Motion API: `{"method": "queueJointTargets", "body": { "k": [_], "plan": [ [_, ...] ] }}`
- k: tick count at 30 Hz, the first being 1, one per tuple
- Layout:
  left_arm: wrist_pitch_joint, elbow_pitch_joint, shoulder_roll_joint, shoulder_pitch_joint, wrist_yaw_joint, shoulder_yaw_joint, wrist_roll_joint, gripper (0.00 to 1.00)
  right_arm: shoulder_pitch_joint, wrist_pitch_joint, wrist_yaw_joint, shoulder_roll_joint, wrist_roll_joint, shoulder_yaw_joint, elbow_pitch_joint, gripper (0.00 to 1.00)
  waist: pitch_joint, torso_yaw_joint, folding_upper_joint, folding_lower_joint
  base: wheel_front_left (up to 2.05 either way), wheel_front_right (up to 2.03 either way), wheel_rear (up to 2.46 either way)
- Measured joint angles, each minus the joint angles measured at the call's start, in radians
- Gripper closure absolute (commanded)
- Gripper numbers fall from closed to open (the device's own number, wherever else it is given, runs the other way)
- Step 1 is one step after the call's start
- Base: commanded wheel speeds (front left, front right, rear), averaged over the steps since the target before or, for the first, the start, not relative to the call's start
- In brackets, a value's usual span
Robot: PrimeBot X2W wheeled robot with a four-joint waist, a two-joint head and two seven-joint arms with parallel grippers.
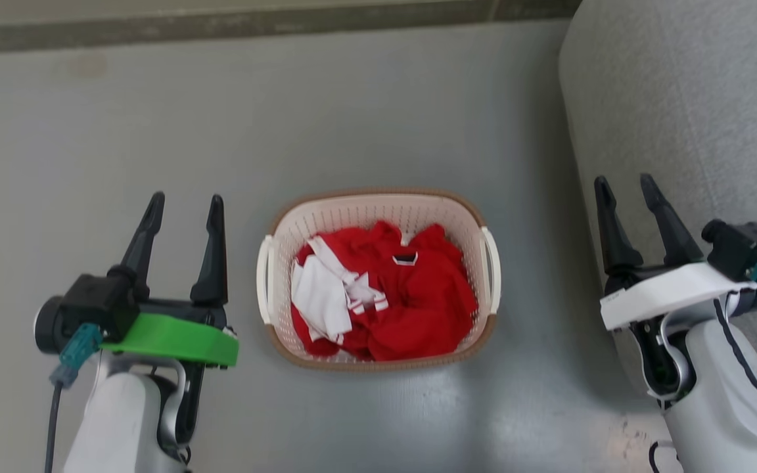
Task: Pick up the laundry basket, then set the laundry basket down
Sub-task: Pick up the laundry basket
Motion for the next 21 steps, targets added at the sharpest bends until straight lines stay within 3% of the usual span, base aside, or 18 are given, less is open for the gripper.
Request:
{"method": "queueJointTargets", "body": {
  "k": [21],
  "plan": [
    [-0.001, 0.236, -0.006, -0.230, -0.022, -0.002, -0.013, 0.00, -0.190, -0.001, 0.009, 0.019, 0.048, 0.025, 0.249, 0.00, 0.279, 0.004, 0.0000, 0.0001, 0.00, 0.00, 0.00]
  ]
}}
